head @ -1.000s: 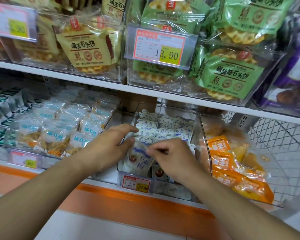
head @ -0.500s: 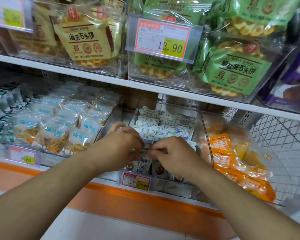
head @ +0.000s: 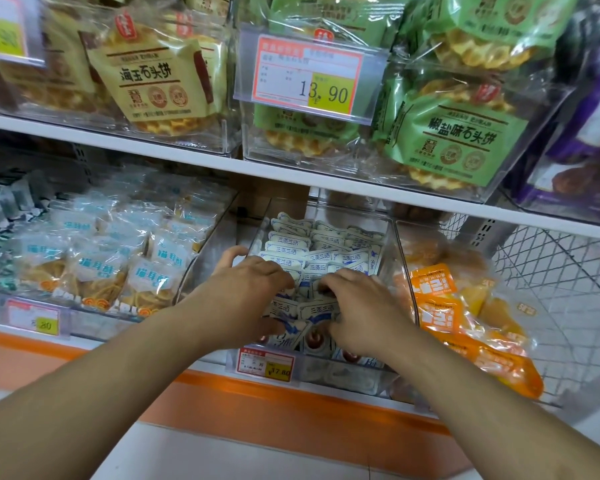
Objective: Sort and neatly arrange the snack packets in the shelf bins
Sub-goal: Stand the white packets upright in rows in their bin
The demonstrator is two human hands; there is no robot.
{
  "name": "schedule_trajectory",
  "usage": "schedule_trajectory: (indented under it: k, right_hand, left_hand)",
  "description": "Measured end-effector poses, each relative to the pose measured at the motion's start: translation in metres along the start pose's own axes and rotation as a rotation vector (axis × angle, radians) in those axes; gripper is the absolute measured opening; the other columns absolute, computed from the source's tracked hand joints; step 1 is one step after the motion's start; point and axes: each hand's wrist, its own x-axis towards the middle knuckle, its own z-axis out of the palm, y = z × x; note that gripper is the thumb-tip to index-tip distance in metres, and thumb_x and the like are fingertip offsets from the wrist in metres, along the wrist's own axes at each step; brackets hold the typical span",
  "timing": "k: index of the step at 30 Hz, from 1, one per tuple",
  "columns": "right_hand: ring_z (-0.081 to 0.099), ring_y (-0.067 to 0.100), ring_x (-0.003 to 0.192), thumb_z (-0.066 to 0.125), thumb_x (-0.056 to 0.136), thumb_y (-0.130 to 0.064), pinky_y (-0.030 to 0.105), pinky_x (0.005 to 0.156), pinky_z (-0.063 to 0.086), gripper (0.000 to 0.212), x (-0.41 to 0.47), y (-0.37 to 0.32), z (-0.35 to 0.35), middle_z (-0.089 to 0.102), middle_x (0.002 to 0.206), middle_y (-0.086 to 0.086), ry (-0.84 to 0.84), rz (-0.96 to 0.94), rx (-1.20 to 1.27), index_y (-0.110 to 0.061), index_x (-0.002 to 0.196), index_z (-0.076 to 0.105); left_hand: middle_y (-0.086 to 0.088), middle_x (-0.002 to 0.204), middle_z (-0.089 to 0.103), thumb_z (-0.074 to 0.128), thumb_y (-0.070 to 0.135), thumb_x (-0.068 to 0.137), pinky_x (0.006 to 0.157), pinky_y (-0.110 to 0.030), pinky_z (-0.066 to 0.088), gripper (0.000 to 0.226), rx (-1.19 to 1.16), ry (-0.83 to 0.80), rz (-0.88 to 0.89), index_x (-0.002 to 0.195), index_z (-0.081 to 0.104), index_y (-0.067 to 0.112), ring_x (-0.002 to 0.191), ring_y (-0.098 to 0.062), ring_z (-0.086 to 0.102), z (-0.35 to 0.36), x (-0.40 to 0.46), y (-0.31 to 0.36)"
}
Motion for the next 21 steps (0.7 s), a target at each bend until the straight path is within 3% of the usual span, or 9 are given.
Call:
schedule_trajectory:
  k: [2,4,8,13,17,21]
  right_hand:
    - [0.044,0.02,0.13,0.078,0.085,-0.038,0.037,0.105,0.032,0.07,0.0,-0.001,0.0,0.052,0.136,-0.007,-0.028,-0.002,-0.015,-0.029,0.147,0.047]
    - [0.045,0.019,0.126,0.081,0.083,-0.043,0.037,0.098,0.031,0.067,0.002,-0.003,-0.002,0.054,0.131,-0.005,-0.04,0.002,-0.021,-0.028,0.141,0.051]
    - [0.046,0.018,0.106,0.083,0.079,-0.054,0.034,0.089,0.027,0.046,0.004,-0.007,-0.004,0.054,0.106,-0.005,-0.062,0.012,-0.035,-0.024,0.108,0.063]
    - [0.047,0.017,0.093,0.082,0.079,-0.027,0.035,0.091,0.035,0.024,-0.002,-0.007,-0.009,0.053,0.091,-0.009,0.051,-0.002,-0.106,-0.025,0.087,0.06]
    - [0.051,0.017,0.105,0.076,0.081,-0.025,0.032,0.082,0.019,0.025,-0.003,-0.006,-0.012,0.054,0.101,-0.009,0.123,-0.009,-0.164,-0.025,0.099,0.058]
    - [0.046,0.019,0.119,0.073,0.086,-0.022,0.033,0.079,0.01,0.041,-0.007,-0.009,-0.015,0.052,0.119,-0.005,0.071,-0.003,-0.173,-0.022,0.124,0.057]
  left_hand:
    - [0.02,0.138,0.049,0.066,0.064,0.084,0.123,-0.048,0.005,0.065,0.005,-0.009,-0.01,0.142,0.045,0.041,0.133,-0.005,0.043,-0.001,0.002,0.001]
    - [0.018,0.14,0.049,0.067,0.063,0.084,0.123,-0.049,0.004,0.068,0.012,-0.026,-0.023,0.144,0.043,0.04,0.133,-0.006,0.045,-0.002,0.004,0.002]
    - [0.018,0.137,0.054,0.07,0.06,0.084,0.122,-0.047,0.002,0.067,0.01,-0.053,-0.041,0.143,0.044,0.042,0.134,-0.008,0.045,-0.004,0.007,0.003]
    - [0.016,0.136,0.051,0.065,0.062,0.087,0.122,-0.048,0.002,0.061,0.069,-0.076,-0.02,0.142,0.048,0.044,0.133,-0.009,0.042,-0.002,0.005,0.001]
    - [0.015,0.137,0.049,0.065,0.061,0.087,0.122,-0.046,0.007,0.053,0.067,-0.084,-0.022,0.137,0.052,0.046,0.132,-0.011,0.04,-0.003,0.008,0.003]
    - [0.016,0.131,0.051,0.067,0.059,0.087,0.12,-0.045,0.013,0.043,0.068,-0.085,-0.025,0.126,0.057,0.042,0.129,-0.011,0.043,-0.003,0.009,0.004]
